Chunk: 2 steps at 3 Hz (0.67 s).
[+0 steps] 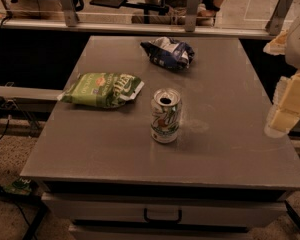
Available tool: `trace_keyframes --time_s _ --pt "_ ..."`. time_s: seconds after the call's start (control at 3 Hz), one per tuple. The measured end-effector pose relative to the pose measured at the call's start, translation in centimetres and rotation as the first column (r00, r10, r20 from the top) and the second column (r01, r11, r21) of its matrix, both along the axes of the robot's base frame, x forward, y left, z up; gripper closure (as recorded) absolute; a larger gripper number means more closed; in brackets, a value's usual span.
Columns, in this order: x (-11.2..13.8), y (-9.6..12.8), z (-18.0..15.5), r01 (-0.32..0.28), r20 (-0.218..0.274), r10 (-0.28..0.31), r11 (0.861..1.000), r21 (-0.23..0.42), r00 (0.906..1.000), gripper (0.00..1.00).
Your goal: Move blue chip bag near 7up can
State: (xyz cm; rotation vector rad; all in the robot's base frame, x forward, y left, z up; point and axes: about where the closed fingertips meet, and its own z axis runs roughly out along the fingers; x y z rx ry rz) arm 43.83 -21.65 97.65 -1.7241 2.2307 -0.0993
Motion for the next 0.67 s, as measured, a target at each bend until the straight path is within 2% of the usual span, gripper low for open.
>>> trace_keyframes --time_s 0.33,0.67 --pt "0.2 0.0 -0.1 -0.002 0.000 0.002 1.000 0.006 1.0000 0.00" --pt "2.6 0.5 -0.8 -0.020 -0.005 0.020 0.998 0.063 0.9998 0.00"
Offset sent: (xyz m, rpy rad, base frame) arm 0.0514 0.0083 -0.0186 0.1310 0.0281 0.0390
